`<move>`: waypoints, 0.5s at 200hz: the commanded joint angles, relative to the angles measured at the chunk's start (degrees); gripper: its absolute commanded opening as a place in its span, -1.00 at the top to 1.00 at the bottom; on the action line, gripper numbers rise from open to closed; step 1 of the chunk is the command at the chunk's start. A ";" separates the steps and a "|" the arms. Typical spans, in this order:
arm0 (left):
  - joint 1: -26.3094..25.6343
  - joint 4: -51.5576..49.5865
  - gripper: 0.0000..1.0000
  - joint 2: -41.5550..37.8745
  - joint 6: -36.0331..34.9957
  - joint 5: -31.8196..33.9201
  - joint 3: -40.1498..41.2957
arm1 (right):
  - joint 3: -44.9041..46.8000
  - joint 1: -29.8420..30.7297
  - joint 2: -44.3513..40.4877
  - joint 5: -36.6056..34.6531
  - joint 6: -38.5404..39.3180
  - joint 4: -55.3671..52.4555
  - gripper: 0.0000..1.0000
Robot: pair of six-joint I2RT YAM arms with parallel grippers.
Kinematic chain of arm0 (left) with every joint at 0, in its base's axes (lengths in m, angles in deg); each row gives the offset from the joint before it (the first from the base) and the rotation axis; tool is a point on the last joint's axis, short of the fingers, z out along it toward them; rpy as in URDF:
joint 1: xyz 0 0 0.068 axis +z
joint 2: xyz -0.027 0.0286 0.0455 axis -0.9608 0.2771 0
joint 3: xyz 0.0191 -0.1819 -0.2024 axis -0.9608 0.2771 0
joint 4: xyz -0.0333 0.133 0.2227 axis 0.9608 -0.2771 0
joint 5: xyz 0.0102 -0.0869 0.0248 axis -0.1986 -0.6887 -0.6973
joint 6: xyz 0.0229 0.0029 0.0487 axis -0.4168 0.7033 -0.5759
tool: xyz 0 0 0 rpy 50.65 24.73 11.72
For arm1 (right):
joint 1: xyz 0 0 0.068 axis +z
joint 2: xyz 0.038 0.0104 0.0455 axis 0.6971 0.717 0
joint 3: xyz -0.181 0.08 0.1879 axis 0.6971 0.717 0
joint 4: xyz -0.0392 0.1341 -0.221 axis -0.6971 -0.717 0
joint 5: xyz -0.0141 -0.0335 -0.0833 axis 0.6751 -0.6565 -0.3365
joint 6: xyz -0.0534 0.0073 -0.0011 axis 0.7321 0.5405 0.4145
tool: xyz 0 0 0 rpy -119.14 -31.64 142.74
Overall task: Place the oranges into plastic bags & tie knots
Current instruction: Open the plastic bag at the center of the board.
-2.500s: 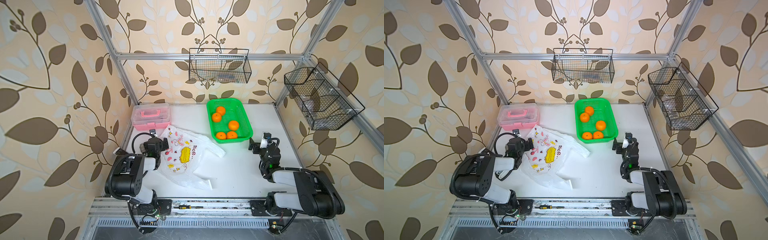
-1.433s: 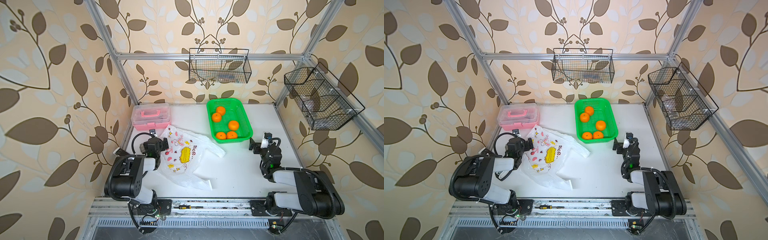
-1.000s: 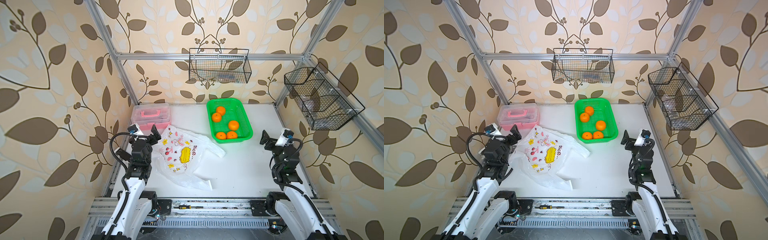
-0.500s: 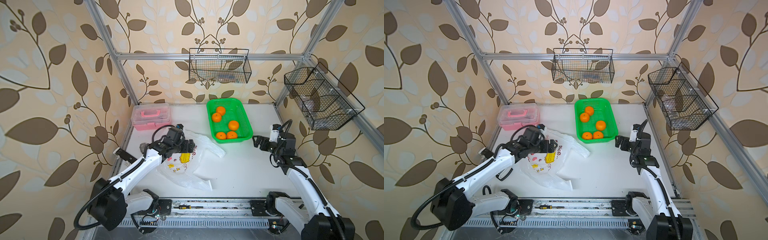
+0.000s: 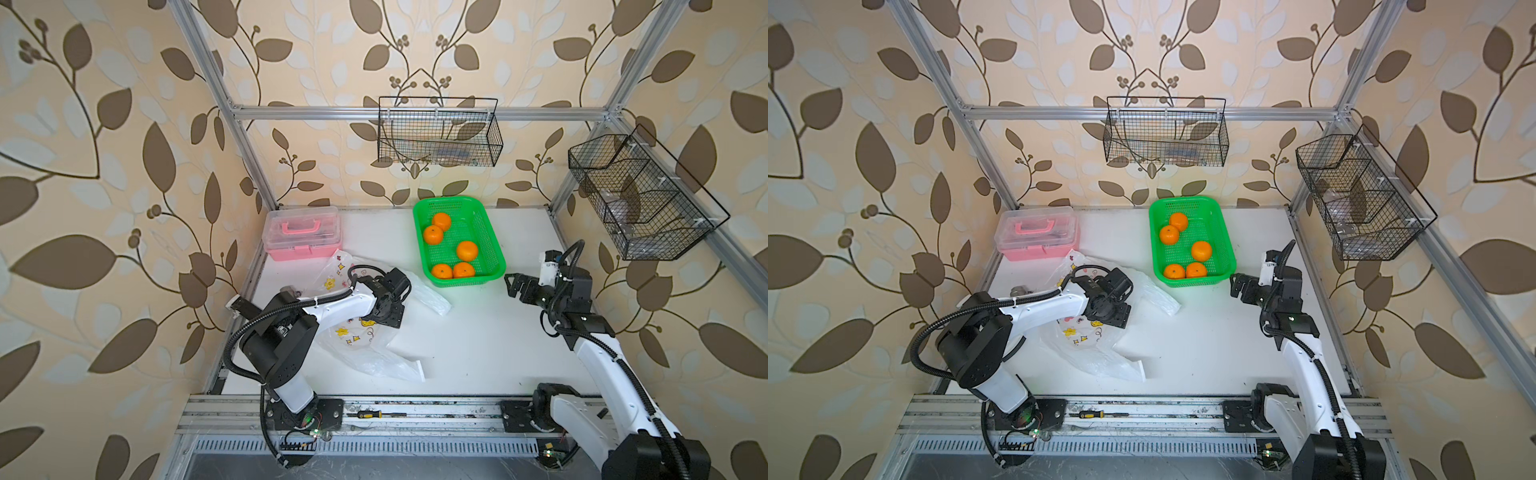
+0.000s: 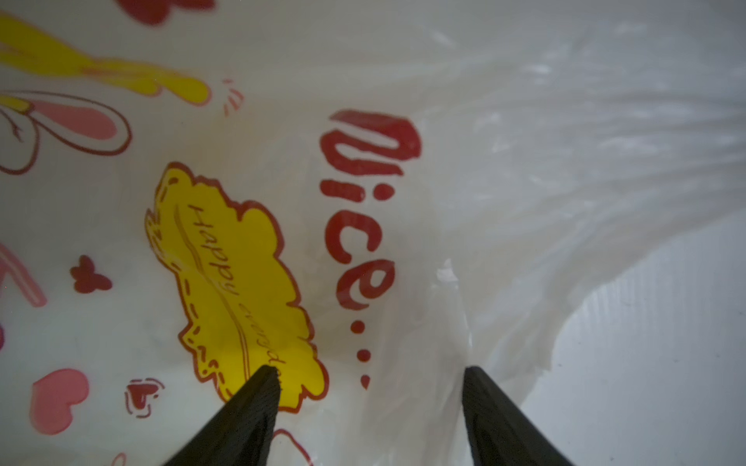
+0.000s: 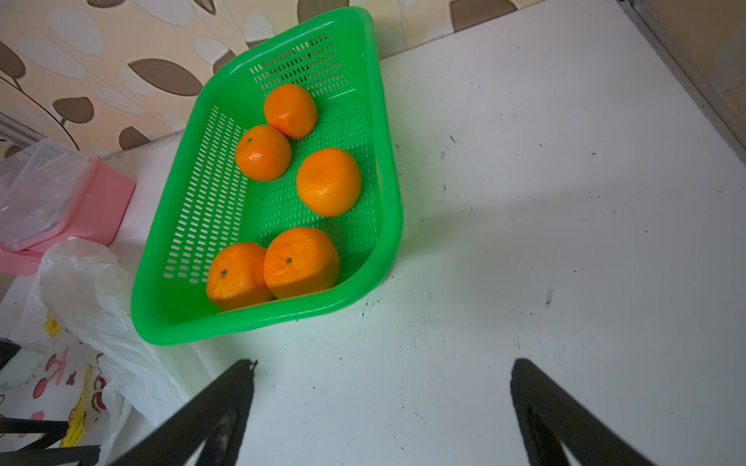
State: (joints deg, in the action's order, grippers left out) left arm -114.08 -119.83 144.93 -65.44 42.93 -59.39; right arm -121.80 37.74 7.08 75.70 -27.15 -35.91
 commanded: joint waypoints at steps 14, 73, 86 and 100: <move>-0.18 -2.39 -0.09 2.86 0.37 2.74 -2.76 | -0.04 -0.13 -0.57 -0.11 0.73 -0.63 -1.00; -0.18 -6.81 0.88 -5.50 -1.53 4.78 -5.59 | -3.36 -0.13 5.64 3.60 -0.24 0.64 -1.00; -0.09 -9.07 1.00 -8.76 -2.06 5.68 -7.00 | -5.15 -0.13 8.18 4.03 -0.33 1.03 -1.00; -0.03 -11.44 1.00 -11.74 -2.81 6.11 -8.63 | -7.34 0.08 11.39 4.71 -0.29 1.39 -1.00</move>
State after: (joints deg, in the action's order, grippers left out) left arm -114.08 -125.60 140.82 -66.71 46.15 -63.26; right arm -124.47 37.74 14.95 78.26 -27.28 -35.86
